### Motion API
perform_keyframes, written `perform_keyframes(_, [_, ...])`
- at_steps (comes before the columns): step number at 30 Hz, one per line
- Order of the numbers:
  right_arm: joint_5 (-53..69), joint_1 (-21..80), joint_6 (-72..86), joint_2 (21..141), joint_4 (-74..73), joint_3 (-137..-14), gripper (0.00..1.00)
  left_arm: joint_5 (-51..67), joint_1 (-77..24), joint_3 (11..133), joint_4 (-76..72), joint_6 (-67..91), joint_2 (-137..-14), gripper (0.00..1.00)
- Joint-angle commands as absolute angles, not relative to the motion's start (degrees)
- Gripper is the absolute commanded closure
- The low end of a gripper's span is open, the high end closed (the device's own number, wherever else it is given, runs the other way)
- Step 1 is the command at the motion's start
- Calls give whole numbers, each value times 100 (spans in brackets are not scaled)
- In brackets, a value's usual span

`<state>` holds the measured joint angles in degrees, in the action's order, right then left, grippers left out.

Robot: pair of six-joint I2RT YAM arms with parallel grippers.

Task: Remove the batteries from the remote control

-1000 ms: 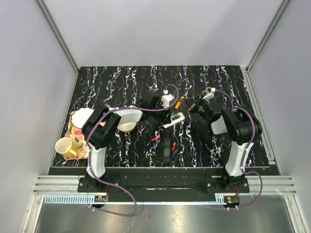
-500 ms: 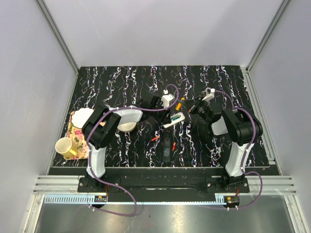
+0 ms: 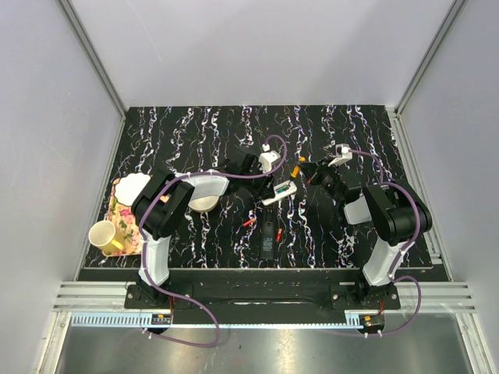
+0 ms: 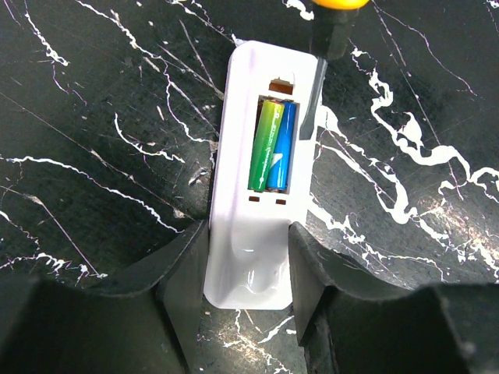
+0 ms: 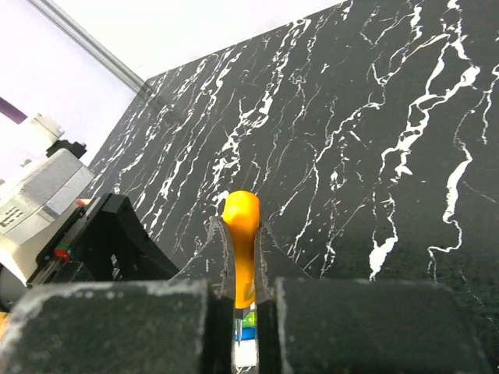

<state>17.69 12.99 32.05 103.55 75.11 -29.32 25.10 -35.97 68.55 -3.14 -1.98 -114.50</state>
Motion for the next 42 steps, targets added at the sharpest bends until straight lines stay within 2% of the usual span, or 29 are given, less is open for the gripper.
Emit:
perform_keyframes(1, [1415, 1336, 2777, 10222, 8525, -2909, 100, 2083, -3691, 6838, -272, -308, -11786, 100])
perform_keyframes(15, [818, 1397, 2681, 10468, 8859, -2944, 100, 2101, -3691, 6820, -255, -308, -11777, 100])
perform_keyframes(42, [1055, 1696, 3137, 10828, 8868, -3568, 100, 2101, -3691, 6812, -255, -343, -11760, 100])
